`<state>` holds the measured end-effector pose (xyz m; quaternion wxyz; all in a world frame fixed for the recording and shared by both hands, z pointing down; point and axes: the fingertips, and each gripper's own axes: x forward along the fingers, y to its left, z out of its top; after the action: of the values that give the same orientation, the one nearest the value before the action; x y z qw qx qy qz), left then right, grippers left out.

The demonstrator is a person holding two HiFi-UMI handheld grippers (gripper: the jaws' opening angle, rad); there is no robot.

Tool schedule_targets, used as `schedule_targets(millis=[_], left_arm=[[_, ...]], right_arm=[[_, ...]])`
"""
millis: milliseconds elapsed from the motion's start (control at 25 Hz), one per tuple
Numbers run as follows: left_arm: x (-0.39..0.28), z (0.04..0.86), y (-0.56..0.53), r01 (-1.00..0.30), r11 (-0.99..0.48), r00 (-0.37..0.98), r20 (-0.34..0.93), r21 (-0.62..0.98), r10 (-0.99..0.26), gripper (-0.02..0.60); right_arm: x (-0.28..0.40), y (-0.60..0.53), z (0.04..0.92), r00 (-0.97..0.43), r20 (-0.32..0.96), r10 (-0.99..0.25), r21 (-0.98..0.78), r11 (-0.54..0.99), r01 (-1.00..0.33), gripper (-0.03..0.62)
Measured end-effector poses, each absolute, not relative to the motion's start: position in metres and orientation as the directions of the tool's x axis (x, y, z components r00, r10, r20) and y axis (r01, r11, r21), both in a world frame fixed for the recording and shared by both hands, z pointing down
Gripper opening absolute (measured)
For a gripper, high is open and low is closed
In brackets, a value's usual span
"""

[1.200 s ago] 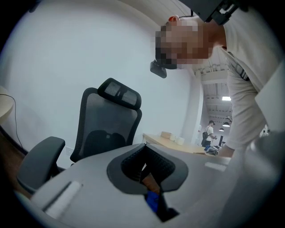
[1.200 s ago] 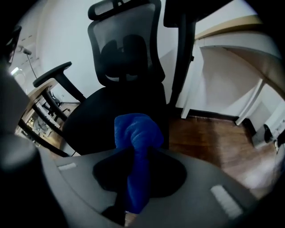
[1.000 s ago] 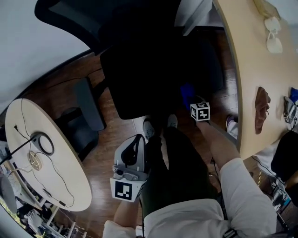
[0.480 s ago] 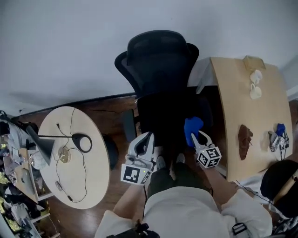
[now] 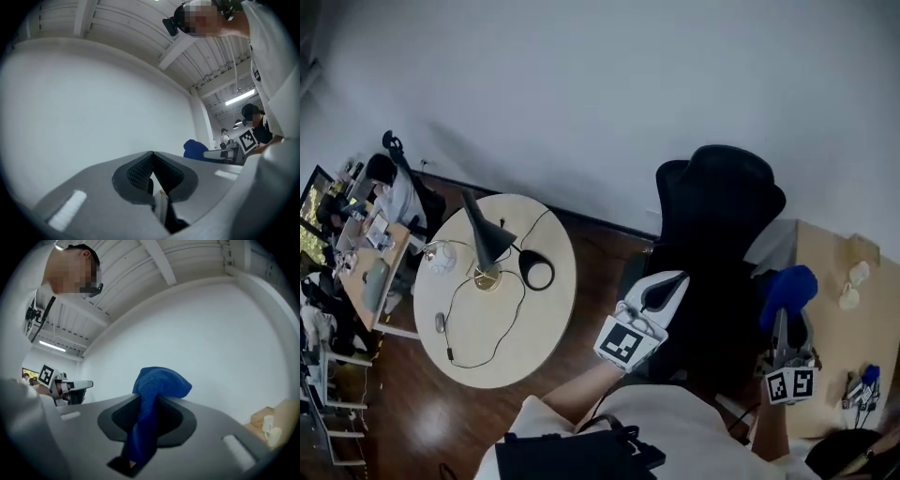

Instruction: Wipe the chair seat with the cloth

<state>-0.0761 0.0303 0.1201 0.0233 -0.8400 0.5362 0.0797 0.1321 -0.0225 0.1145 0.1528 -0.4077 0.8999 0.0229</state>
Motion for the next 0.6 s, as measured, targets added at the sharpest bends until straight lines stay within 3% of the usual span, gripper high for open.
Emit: schedule_targets(millis=[200,360,480,600], left_arm=[[-0.081,0.118,0.043,-0.888,-0.46,0.451,-0.14,0.031,-0.881,0.015],[-0.092,0.106,0.058,-0.882,-0.466,0.467,-0.269,-0.075,-0.842,0.015],[-0.084,0.106,0.075,-0.893,-0.448,0.446,-0.203,-0.041,-0.871,0.015],[-0.07,0.1,0.115,-0.903,-0.423,0.428,-0.269,-0.08,-0.863,0.015]], right_arm=[[0.135,0.007,0.091,-0.575,-0.311,-0.757,-0.066,0.62,-0.782,0.092],[0.127,0.028,0.085,-0.571,-0.313,-0.759,-0.057,0.616,-0.786,0.092],[0.129,0.048,0.078,-0.6,-0.315,-0.735,-0.045,0.643,-0.764,0.092],[0.139,0.089,0.081,-0.618,-0.325,-0.716,-0.033,0.662,-0.749,0.094]])
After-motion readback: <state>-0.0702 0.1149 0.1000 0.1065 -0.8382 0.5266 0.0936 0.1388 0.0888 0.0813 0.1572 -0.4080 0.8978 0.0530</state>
